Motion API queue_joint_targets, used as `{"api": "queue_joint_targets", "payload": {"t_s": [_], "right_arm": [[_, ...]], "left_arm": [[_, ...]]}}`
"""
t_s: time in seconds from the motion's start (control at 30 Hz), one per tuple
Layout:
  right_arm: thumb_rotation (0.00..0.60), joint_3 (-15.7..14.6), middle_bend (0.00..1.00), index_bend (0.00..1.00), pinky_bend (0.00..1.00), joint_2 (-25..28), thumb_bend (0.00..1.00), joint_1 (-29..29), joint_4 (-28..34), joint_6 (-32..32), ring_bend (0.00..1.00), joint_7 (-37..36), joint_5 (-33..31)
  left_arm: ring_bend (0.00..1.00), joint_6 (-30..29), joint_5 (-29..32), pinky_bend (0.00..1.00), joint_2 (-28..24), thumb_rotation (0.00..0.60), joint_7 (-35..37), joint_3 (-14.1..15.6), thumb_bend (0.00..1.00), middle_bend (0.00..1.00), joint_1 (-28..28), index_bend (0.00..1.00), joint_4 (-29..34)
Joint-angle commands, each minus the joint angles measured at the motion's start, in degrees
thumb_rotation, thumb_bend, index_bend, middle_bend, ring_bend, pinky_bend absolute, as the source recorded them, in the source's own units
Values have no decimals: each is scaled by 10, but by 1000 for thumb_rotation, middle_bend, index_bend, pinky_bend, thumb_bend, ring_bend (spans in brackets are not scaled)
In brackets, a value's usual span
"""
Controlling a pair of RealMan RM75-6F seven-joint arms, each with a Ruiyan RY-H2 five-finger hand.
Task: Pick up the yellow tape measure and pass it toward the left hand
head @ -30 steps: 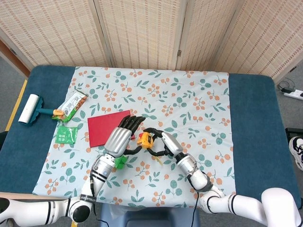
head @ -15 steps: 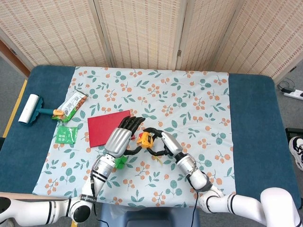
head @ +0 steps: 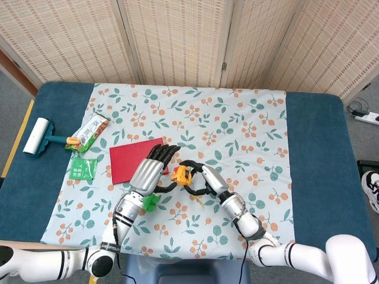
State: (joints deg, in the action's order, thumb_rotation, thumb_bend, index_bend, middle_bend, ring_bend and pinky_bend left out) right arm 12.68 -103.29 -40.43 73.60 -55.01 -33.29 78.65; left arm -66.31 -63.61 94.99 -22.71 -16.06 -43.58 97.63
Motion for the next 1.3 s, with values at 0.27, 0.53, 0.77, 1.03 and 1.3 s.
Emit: {"api": "queue_joint_targets", "payload": {"t_s": [0.27, 0.53, 0.77, 1.03, 1.3], "right_arm": [[600, 2, 440, 471, 179, 1, 506, 1, -2, 2, 450, 3, -6], [600, 5, 440, 471, 179, 0, 507, 0, -3, 3, 450, 6, -10], [600, 7, 440, 471, 179, -1, 506, -2, -6, 7, 449, 8, -13], [600, 8, 440, 472, 179, -1, 506, -2, -7, 8, 450, 10, -16], [600, 8, 439, 471, 179, 5, 506, -1, -3, 13, 451, 10, -19]], "left_arm": [[76, -1, -2, 33, -9, 600, 2, 5, 414, 117, 2, 116, 3], [75, 0, -3, 33, -12, 600, 4, 9, 440, 117, 3, 191, 1], [76, 0, -4, 34, -12, 600, 10, 11, 464, 117, 3, 405, -3], [93, -1, -7, 34, -6, 600, 18, 11, 492, 131, 3, 547, -12], [122, -7, -10, 40, 4, 600, 25, 11, 505, 174, 5, 599, -24]]}}
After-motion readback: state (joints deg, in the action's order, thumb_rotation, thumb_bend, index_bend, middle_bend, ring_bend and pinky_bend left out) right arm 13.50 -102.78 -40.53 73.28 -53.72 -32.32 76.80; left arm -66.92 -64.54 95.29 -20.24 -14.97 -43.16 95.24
